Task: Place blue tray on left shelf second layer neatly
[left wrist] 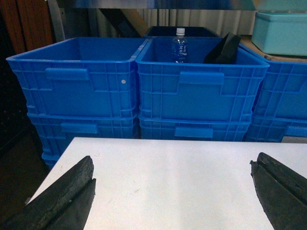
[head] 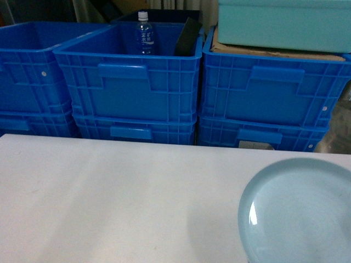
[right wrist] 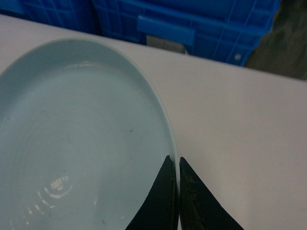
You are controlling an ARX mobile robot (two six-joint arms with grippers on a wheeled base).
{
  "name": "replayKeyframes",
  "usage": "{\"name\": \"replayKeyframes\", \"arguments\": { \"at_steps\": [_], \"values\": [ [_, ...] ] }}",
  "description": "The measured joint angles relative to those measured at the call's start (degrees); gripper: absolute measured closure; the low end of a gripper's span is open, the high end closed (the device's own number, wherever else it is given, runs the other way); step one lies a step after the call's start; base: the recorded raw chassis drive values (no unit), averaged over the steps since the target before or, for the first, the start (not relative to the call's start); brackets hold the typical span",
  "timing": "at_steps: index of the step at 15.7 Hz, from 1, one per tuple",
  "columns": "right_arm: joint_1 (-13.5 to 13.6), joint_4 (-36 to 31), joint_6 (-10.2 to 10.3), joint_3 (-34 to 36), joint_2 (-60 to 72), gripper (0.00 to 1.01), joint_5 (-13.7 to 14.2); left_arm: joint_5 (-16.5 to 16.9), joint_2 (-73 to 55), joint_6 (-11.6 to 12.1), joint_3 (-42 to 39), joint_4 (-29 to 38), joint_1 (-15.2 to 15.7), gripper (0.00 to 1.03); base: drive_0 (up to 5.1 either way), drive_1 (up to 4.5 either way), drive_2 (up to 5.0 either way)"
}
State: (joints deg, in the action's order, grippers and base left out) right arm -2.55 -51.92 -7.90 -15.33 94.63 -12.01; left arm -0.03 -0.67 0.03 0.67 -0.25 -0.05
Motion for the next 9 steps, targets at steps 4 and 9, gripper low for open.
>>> {"name": "replayKeyframes", "arguments": {
  "at_steps": [4,9],
  "values": [
    [2.3,3.9,-1.1,3.0,-19.7,0.99,0.0,0.0,0.0,0.0,0.0,0.0,0.0,0.05,0.0,0.0,0.0],
    [3.9,21.9,3.7,2.7,-50.0,0.99,2.3,0.0,0.0,0.0,0.0,0.0,0.0,0.05,0.0,0.0,0.0]
  ]
}}
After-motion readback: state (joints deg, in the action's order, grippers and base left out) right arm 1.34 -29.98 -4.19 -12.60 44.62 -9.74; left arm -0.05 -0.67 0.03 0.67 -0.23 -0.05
